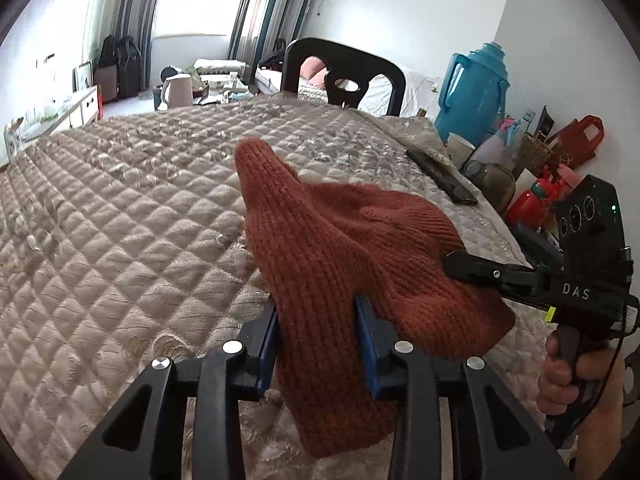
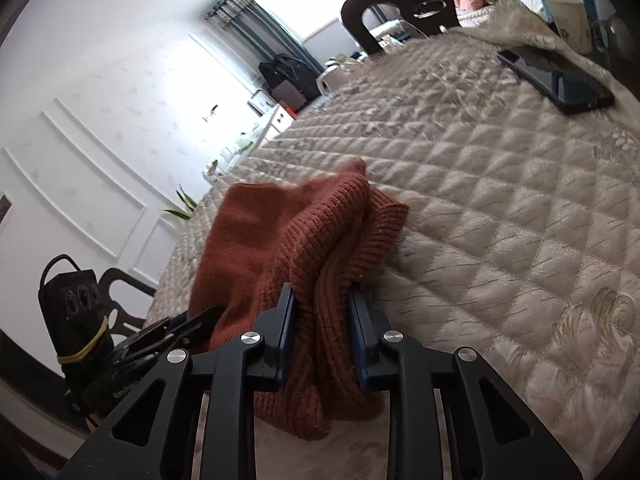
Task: Fold small clothes
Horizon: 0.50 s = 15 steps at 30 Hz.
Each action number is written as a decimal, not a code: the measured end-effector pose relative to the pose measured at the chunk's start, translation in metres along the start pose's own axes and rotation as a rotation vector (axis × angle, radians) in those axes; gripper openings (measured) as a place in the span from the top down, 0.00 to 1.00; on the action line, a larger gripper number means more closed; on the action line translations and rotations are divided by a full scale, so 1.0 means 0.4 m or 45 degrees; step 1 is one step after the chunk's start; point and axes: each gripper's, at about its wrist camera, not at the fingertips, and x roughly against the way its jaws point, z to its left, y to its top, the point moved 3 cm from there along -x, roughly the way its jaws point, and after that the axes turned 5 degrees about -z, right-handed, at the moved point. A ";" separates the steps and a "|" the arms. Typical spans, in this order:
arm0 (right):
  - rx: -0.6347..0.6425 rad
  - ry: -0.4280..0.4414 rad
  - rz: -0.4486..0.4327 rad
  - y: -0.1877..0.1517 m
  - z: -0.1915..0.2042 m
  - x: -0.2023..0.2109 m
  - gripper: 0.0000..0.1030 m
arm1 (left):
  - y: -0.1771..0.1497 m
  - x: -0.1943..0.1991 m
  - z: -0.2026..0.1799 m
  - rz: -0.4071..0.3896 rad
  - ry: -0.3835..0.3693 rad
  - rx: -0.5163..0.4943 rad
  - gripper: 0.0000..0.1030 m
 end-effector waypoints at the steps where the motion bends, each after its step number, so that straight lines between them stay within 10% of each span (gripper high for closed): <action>1: 0.006 0.009 -0.007 -0.001 0.011 0.006 0.76 | 0.001 0.011 -0.002 -0.009 0.000 -0.007 0.64; 15: 0.102 0.097 -0.031 0.000 0.140 0.015 0.76 | 0.015 0.126 0.032 -0.103 -0.011 -0.004 0.65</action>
